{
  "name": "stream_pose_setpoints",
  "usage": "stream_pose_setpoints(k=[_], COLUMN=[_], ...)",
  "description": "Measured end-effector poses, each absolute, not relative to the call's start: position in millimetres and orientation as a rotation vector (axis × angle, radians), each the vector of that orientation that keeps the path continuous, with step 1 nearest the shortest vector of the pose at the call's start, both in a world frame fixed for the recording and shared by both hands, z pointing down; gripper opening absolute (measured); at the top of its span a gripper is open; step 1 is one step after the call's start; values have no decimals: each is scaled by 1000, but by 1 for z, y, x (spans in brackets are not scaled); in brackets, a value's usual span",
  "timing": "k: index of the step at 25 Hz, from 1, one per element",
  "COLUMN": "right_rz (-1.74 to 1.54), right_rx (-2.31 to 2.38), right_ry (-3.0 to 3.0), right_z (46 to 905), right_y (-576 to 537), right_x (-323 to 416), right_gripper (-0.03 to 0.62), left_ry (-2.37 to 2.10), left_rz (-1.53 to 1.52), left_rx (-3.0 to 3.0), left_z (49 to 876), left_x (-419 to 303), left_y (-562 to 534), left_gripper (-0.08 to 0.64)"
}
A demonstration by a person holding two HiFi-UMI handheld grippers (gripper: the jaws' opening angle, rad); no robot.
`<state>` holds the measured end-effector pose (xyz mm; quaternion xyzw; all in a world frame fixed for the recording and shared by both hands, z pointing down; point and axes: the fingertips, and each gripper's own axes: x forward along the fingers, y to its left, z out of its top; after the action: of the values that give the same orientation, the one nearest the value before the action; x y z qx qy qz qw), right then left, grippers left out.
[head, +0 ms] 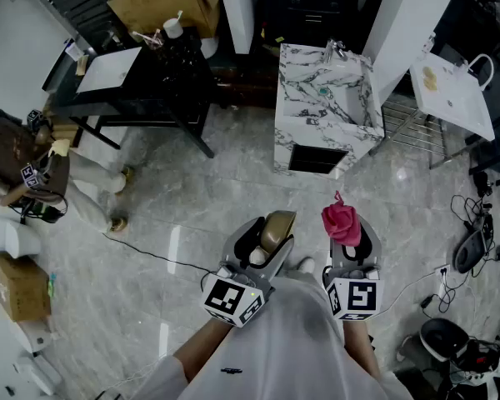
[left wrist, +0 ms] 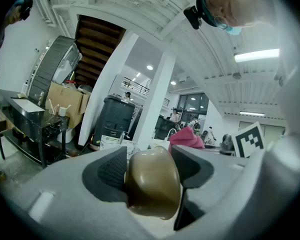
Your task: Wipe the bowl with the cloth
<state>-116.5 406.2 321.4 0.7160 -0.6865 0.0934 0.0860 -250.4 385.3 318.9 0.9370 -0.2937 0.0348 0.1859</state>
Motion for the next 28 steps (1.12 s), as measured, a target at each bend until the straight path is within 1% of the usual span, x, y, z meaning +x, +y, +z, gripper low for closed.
stream_pose_setpoints(k=[7, 18, 28], right_rz=[306, 285, 334], right_rx=[2080, 2110, 2210], right_ry=[-2090, -2106, -1990], right_z=[329, 332, 339], right_y=[389, 364, 352], right_x=[-154, -205, -191], right_gripper=[146, 147, 147], left_ry=[-834, -817, -801], left_rz=[74, 23, 17], left_rx=[2640, 2641, 2608], left_z=[320, 332, 342], left_x=[-264, -318, -344], left_y=[365, 341, 327], left_gripper=[284, 284, 284])
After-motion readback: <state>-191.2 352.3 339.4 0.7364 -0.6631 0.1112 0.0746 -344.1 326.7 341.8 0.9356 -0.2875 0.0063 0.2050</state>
